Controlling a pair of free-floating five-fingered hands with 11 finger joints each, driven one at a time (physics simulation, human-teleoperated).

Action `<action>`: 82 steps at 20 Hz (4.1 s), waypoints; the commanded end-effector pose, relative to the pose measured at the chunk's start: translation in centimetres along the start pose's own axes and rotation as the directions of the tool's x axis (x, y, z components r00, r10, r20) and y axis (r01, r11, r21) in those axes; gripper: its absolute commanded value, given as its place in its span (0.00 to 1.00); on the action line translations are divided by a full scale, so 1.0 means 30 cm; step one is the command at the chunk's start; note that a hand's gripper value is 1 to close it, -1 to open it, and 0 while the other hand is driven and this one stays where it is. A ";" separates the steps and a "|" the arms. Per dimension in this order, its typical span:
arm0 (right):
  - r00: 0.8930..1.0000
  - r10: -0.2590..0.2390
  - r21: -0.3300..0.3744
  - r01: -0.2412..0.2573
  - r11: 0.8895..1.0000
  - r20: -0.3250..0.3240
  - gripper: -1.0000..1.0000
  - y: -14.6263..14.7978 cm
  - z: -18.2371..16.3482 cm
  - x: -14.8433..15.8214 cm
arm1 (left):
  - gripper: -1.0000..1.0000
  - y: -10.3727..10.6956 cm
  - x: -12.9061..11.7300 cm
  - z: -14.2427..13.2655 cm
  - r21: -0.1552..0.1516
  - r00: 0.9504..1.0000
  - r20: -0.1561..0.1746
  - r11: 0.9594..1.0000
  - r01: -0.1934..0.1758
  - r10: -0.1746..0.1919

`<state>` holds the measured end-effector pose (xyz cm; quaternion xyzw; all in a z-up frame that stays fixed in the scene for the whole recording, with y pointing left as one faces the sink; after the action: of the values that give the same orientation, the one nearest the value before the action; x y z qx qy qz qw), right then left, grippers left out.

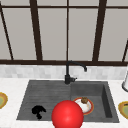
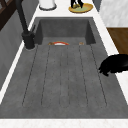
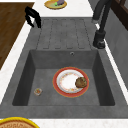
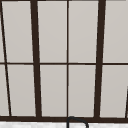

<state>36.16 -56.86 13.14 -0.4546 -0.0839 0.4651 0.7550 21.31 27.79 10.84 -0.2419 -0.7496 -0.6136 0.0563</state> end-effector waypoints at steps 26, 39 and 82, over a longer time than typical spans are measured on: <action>0.998 -0.040 0.079 0.037 0.996 0.044 0.00 -0.166 0.535 0.230 | 0.50 0.000 0.000 0.000 0.000 1.000 0.000 1.000 0.000 0.000; 0.981 0.053 0.043 -0.062 0.997 0.185 0.00 -0.136 0.668 0.347 | 0.50 0.000 0.000 0.000 0.000 1.000 0.000 1.000 0.000 0.000; 0.817 0.035 0.001 -0.044 0.999 0.576 0.00 0.286 1.033 0.486 | 0.50 0.000 0.000 0.000 0.000 1.000 0.000 1.000 0.000 0.000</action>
<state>22.89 -25.93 20.15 -0.2930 -0.2912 0.5657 0.7137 21.31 27.79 10.84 -0.2419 -0.7496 -0.6136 0.0563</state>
